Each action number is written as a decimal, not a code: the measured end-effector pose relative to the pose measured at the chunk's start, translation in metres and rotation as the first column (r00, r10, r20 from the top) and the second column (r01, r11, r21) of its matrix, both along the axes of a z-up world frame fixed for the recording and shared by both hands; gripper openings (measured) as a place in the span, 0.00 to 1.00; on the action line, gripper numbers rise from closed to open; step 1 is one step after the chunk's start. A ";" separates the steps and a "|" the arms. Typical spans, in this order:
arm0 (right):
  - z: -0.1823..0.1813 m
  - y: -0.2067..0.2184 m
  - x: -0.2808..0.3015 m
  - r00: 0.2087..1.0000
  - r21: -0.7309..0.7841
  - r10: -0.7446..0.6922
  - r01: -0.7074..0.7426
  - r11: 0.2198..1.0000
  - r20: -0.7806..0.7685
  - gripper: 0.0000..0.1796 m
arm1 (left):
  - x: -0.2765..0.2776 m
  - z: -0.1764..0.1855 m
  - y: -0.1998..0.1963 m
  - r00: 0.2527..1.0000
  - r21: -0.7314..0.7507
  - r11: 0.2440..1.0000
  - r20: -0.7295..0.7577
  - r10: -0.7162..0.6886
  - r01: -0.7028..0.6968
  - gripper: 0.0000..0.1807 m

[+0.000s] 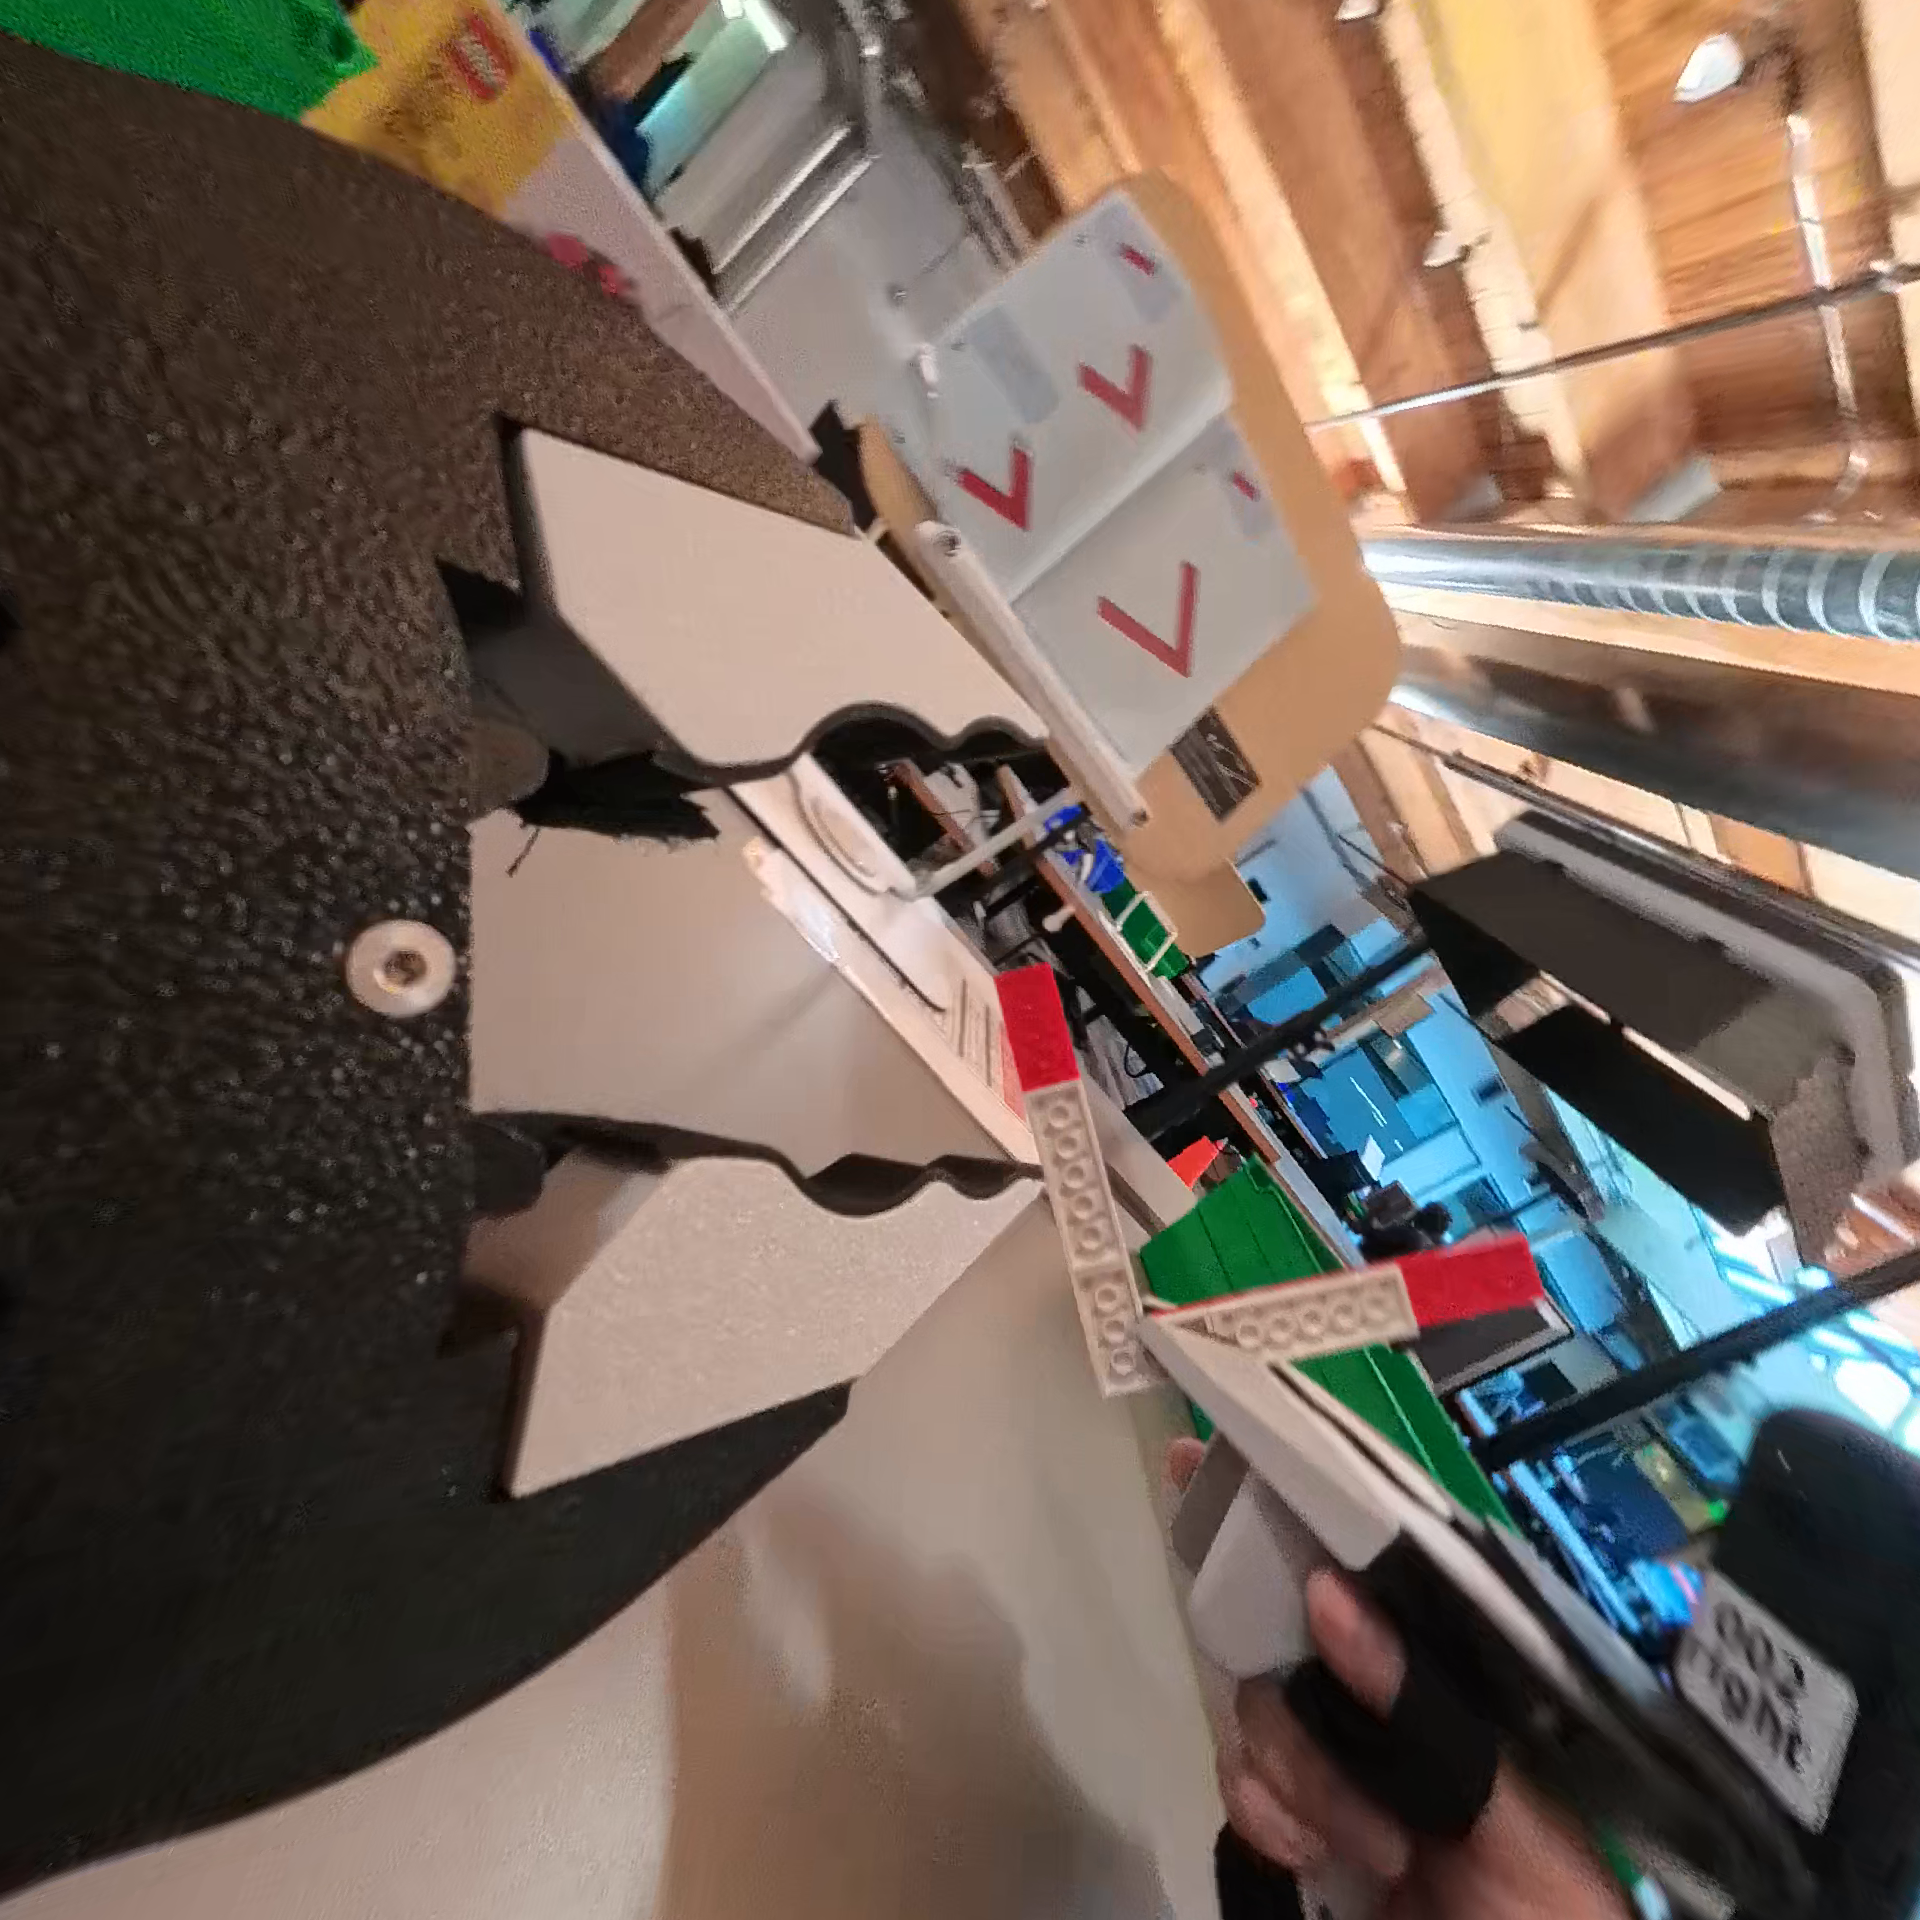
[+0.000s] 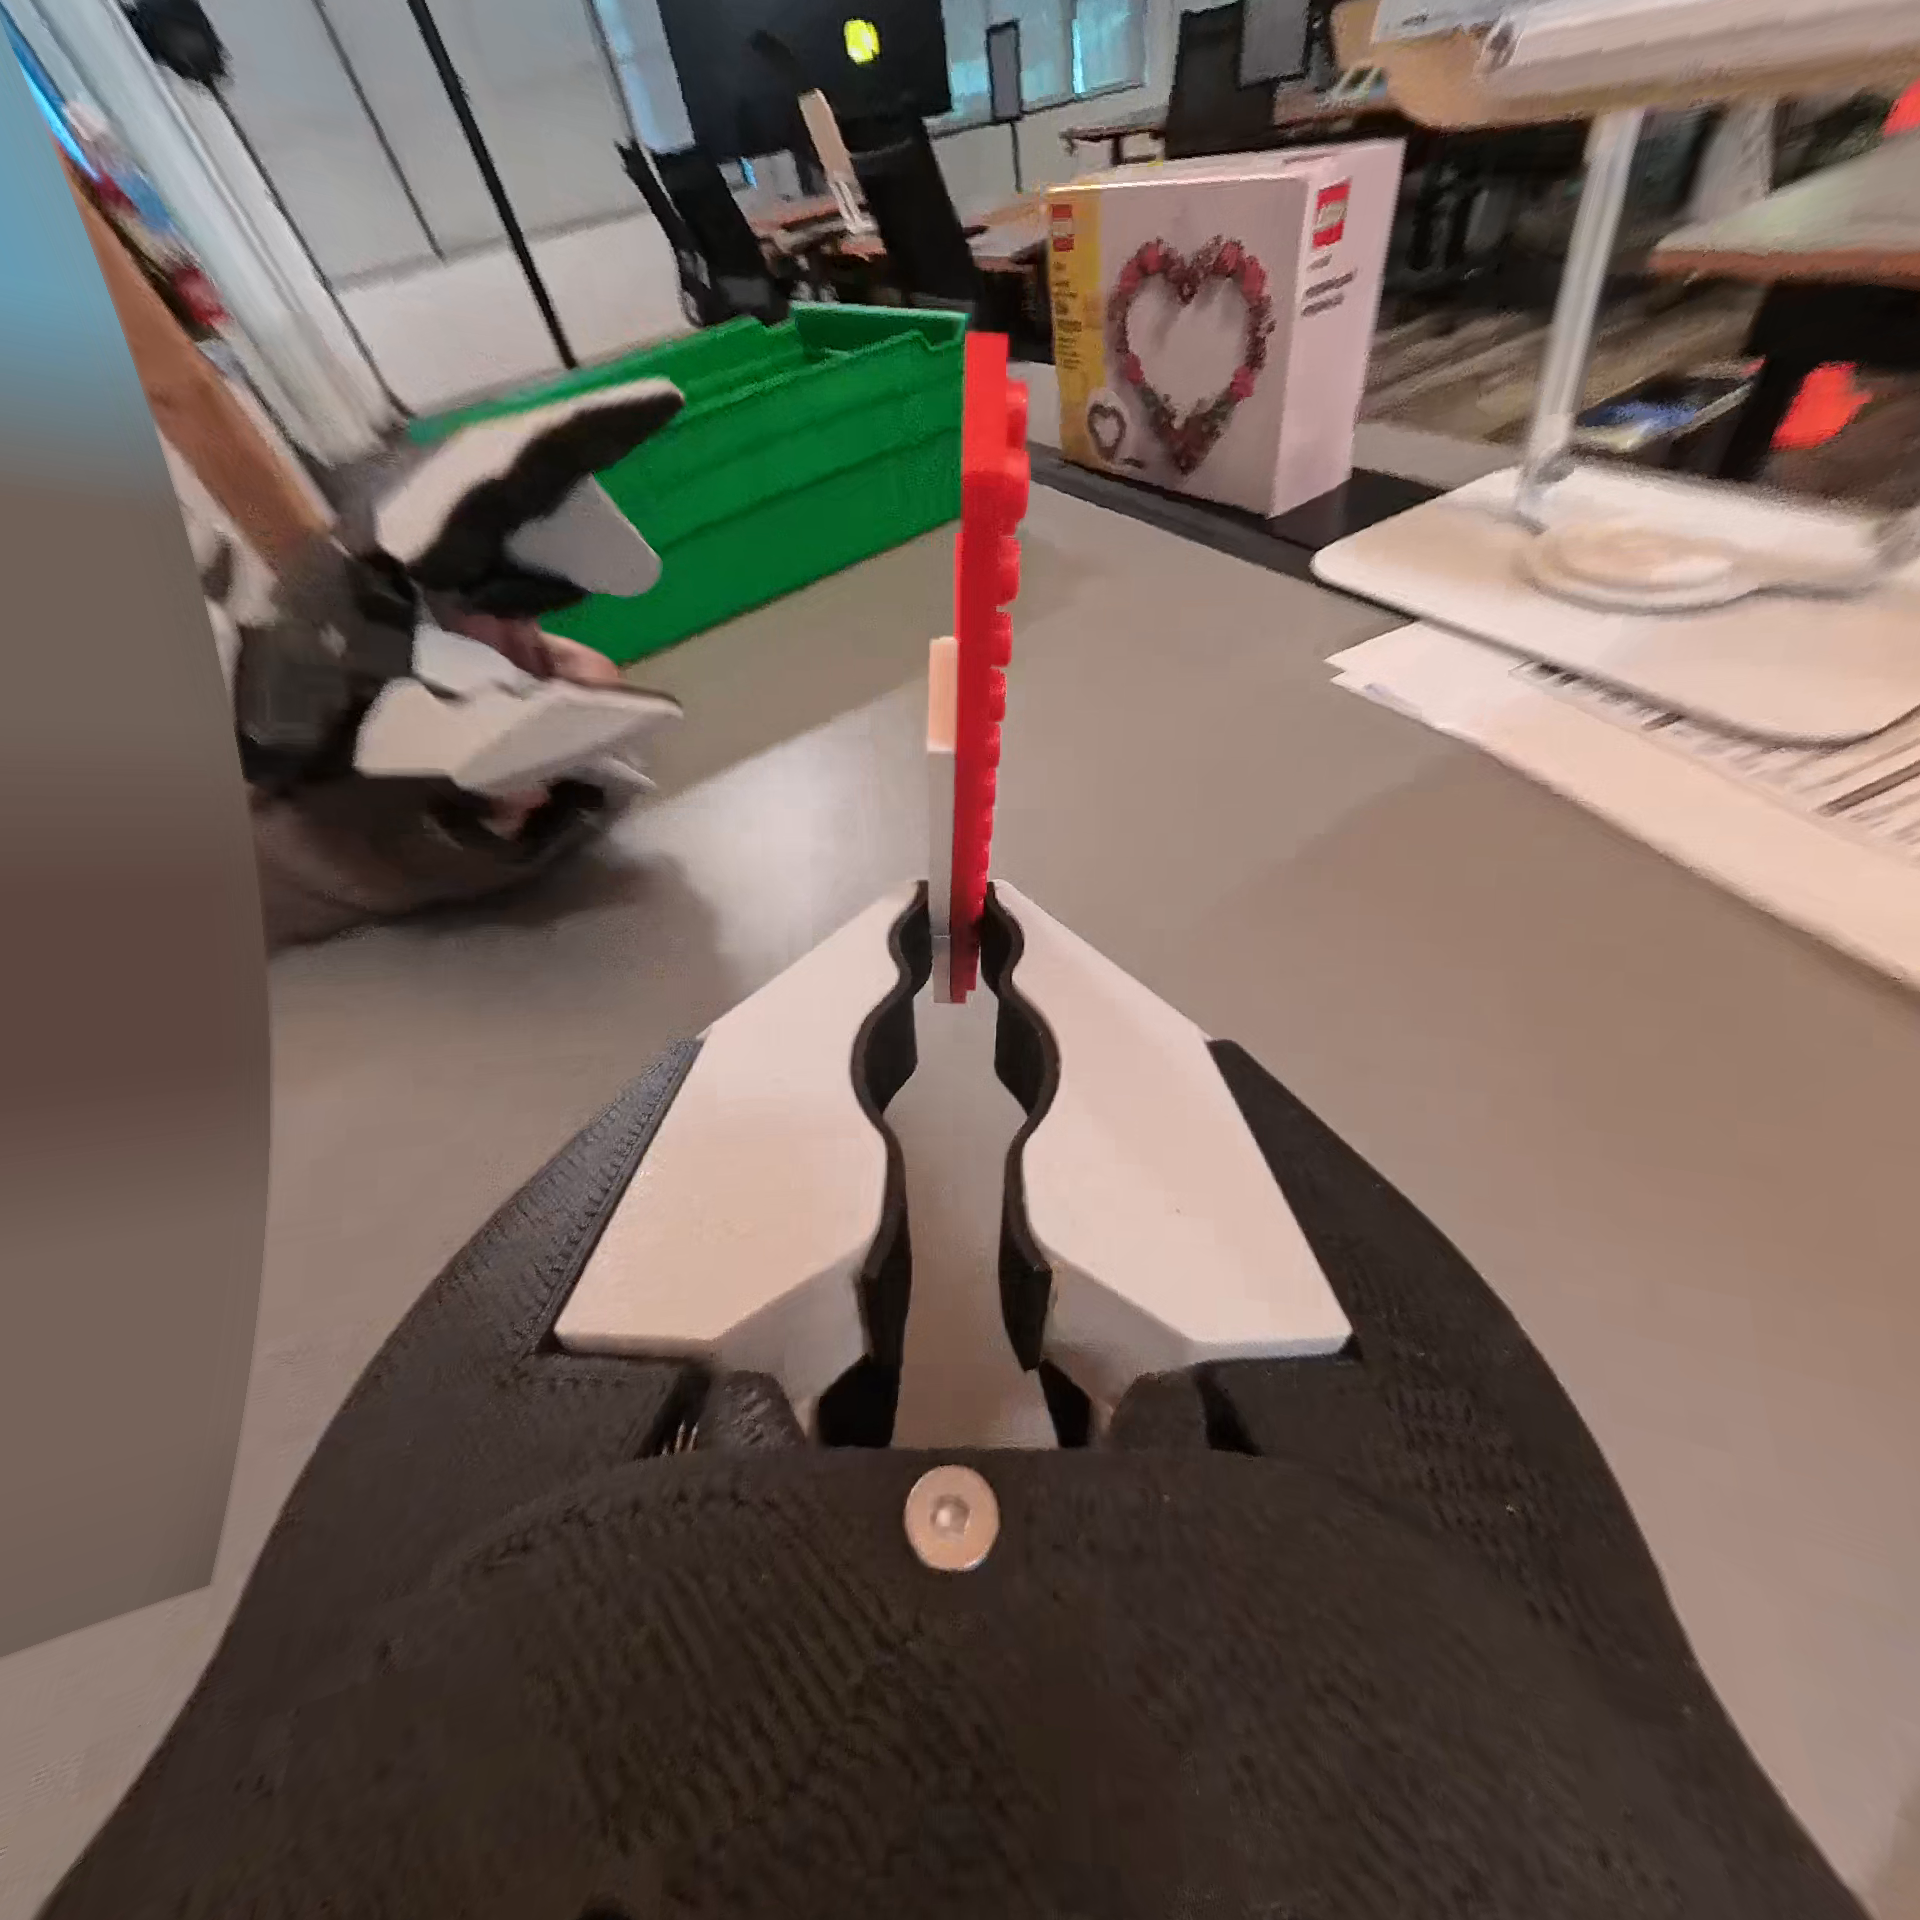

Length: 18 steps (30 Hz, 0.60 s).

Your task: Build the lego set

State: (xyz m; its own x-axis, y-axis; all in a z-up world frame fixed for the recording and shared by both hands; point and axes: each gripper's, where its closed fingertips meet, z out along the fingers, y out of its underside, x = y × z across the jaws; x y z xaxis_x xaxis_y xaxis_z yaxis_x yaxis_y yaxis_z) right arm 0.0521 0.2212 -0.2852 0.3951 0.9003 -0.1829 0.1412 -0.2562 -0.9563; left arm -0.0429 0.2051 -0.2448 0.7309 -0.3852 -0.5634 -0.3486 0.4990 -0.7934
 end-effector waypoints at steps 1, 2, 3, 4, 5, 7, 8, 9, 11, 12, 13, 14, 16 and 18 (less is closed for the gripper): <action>-0.002 0.002 0.000 0.999 0.073 -0.022 0.018 0.997 0.047 0.03 | -0.006 -0.001 0.001 1.000 -0.019 1.000 0.022 0.013 -0.013 0.41; -0.004 0.004 0.001 0.993 0.167 -0.050 0.031 0.985 0.111 0.03 | -0.012 0.000 0.001 0.999 -0.028 0.999 0.036 0.030 -0.029 0.41; -0.007 0.006 0.002 0.977 0.281 -0.089 0.033 0.959 0.192 0.03 | -0.018 0.001 0.001 0.998 -0.030 0.998 0.046 0.052 -0.051 0.41; -0.012 0.010 0.004 0.948 0.407 -0.147 0.020 0.913 0.283 0.03 | -0.025 0.002 0.001 0.996 -0.028 0.997 0.051 0.075 -0.074 0.41; -0.016 0.012 0.006 0.905 0.532 -0.215 -0.015 0.847 0.368 0.03 | -0.031 0.002 0.000 0.994 -0.029 0.995 0.054 0.094 -0.092 0.41; -0.024 0.014 0.006 0.791 0.719 -0.353 -0.153 0.678 0.500 0.04 | -0.040 0.002 0.000 0.991 -0.040 0.993 0.068 0.117 -0.115 0.40; -0.028 0.013 0.004 0.732 0.772 -0.415 -0.236 0.590 0.541 0.04 | -0.044 0.003 0.001 0.989 -0.044 0.992 0.079 0.122 -0.119 0.40; -0.031 0.012 0.001 0.681 0.801 -0.466 -0.315 0.510 0.565 0.04 | -0.047 0.004 0.002 0.988 -0.049 0.991 0.092 0.125 -0.121 0.40; -0.039 0.009 -0.004 0.593 0.803 -0.542 -0.447 0.394 0.596 0.04 | -0.049 0.004 0.005 0.986 -0.063 0.991 0.110 0.122 -0.115 0.40; -0.041 0.009 -0.004 0.537 0.790 -0.593 -0.511 0.338 0.601 0.03 | -0.050 0.004 0.006 0.986 -0.069 0.991 0.114 0.121 -0.113 0.40; -0.041 0.010 -0.004 0.488 0.777 -0.646 -0.564 0.281 0.588 0.04 | -0.050 0.003 0.007 0.986 -0.073 0.991 0.115 0.119 -0.111 0.40; -0.044 0.009 -0.005 0.459 0.761 -0.673 -0.600 0.247 0.580 0.03 | -0.050 0.002 0.007 0.987 -0.080 0.991 0.114 0.117 -0.108 0.40; -0.052 0.003 -0.008 0.440 0.735 -0.669 -0.634 0.240 0.599 0.03 | -0.050 0.000 0.009 0.987 -0.099 0.990 0.114 0.113 -0.102 0.41; -0.056 -0.001 -0.010 0.417 0.707 -0.677 -0.672 0.220 0.607 0.03 | -0.048 -0.001 0.010 0.988 -0.110 0.990 0.116 0.099 -0.086 0.41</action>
